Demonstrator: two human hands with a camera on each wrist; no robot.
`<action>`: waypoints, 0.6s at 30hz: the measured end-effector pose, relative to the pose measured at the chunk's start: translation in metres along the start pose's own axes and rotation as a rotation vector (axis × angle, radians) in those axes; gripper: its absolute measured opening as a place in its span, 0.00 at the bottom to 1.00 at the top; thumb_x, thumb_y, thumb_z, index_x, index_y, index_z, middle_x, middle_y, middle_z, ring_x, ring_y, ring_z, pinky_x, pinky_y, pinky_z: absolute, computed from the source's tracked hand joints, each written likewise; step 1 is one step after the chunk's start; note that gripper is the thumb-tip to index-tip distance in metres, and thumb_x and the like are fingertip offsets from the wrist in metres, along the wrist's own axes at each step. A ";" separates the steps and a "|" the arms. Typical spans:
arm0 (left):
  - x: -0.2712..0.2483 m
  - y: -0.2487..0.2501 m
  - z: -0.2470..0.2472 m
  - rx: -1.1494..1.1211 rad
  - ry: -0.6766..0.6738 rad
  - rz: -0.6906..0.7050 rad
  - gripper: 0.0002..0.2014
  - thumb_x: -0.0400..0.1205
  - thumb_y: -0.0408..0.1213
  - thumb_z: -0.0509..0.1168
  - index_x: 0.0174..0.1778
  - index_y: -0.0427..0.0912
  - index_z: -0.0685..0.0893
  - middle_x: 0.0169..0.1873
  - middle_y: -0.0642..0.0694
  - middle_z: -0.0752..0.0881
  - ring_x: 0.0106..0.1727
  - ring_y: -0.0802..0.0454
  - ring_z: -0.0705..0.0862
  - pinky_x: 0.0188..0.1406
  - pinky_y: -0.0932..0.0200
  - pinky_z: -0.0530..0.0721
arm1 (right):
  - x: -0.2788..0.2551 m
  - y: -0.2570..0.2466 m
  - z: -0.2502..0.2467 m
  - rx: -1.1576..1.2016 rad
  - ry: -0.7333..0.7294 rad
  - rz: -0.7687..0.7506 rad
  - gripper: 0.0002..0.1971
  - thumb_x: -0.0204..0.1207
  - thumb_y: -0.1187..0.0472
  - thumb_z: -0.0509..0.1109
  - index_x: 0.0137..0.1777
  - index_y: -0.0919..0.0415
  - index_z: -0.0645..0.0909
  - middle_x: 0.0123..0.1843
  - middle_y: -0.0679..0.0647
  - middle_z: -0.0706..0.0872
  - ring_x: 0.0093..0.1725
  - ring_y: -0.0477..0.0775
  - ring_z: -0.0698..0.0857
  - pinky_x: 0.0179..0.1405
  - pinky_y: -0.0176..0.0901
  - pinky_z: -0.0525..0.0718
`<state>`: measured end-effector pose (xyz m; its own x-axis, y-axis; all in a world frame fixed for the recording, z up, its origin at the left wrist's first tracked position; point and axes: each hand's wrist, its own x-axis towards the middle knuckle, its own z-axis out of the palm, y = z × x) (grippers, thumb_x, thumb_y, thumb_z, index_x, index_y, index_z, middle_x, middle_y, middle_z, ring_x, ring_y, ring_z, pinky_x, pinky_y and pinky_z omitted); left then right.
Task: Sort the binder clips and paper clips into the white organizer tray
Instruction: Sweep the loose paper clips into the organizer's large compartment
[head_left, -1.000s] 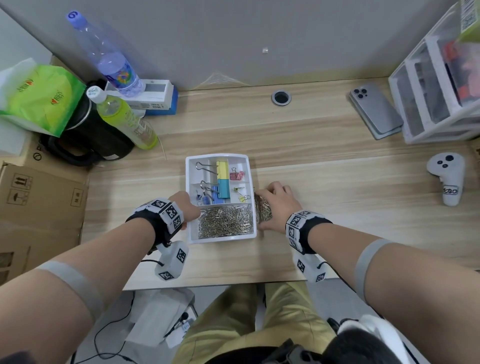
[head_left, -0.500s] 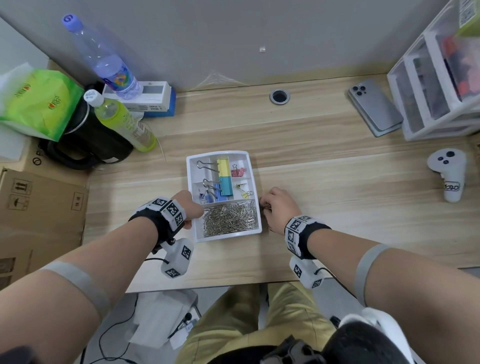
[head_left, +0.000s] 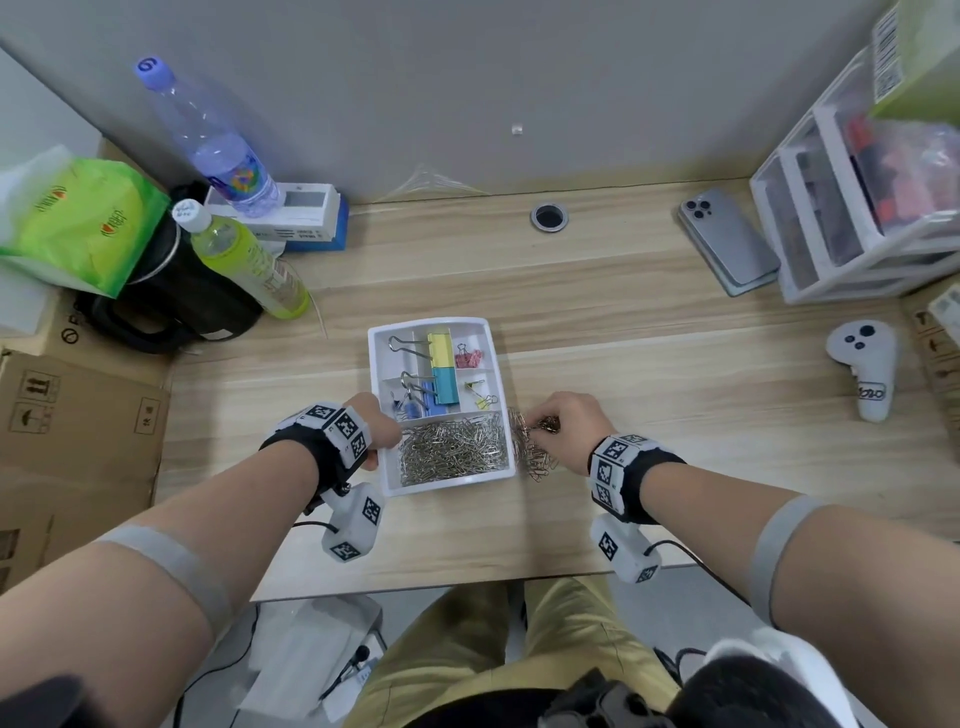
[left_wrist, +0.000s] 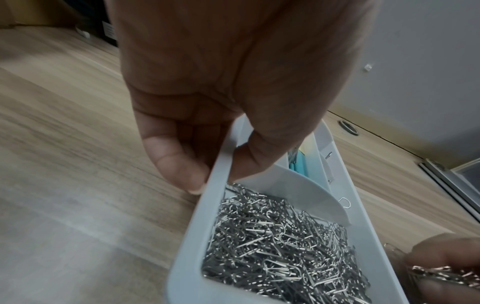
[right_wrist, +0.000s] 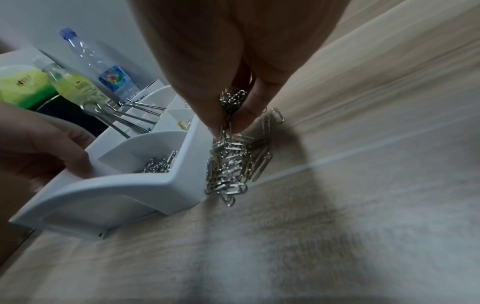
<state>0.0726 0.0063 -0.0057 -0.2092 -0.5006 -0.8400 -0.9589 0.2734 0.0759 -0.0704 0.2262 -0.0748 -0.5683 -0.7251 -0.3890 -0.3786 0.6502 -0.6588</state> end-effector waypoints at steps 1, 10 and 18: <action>-0.001 0.000 0.000 0.004 -0.003 0.001 0.17 0.74 0.21 0.58 0.30 0.45 0.61 0.14 0.48 0.62 0.17 0.52 0.63 0.21 0.62 0.62 | -0.001 -0.003 -0.002 0.011 -0.011 -0.001 0.07 0.73 0.64 0.75 0.49 0.56 0.91 0.51 0.50 0.90 0.51 0.49 0.86 0.61 0.41 0.82; -0.007 0.000 0.001 -0.008 0.030 0.039 0.14 0.78 0.24 0.58 0.28 0.41 0.66 0.20 0.43 0.70 0.15 0.50 0.71 0.11 0.71 0.66 | 0.002 -0.062 0.025 0.078 -0.120 -0.069 0.08 0.75 0.60 0.76 0.54 0.55 0.90 0.58 0.51 0.88 0.59 0.50 0.84 0.66 0.44 0.80; -0.008 -0.001 -0.002 0.026 0.035 0.036 0.12 0.79 0.25 0.58 0.30 0.39 0.68 0.19 0.41 0.73 0.13 0.50 0.72 0.11 0.70 0.68 | -0.006 -0.069 0.043 -0.092 -0.261 -0.263 0.13 0.78 0.55 0.70 0.61 0.54 0.87 0.61 0.50 0.89 0.59 0.53 0.84 0.65 0.46 0.81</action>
<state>0.0749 0.0086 0.0019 -0.2509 -0.5180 -0.8178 -0.9453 0.3130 0.0918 -0.0094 0.1753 -0.0547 -0.2420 -0.8956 -0.3732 -0.5578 0.4432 -0.7017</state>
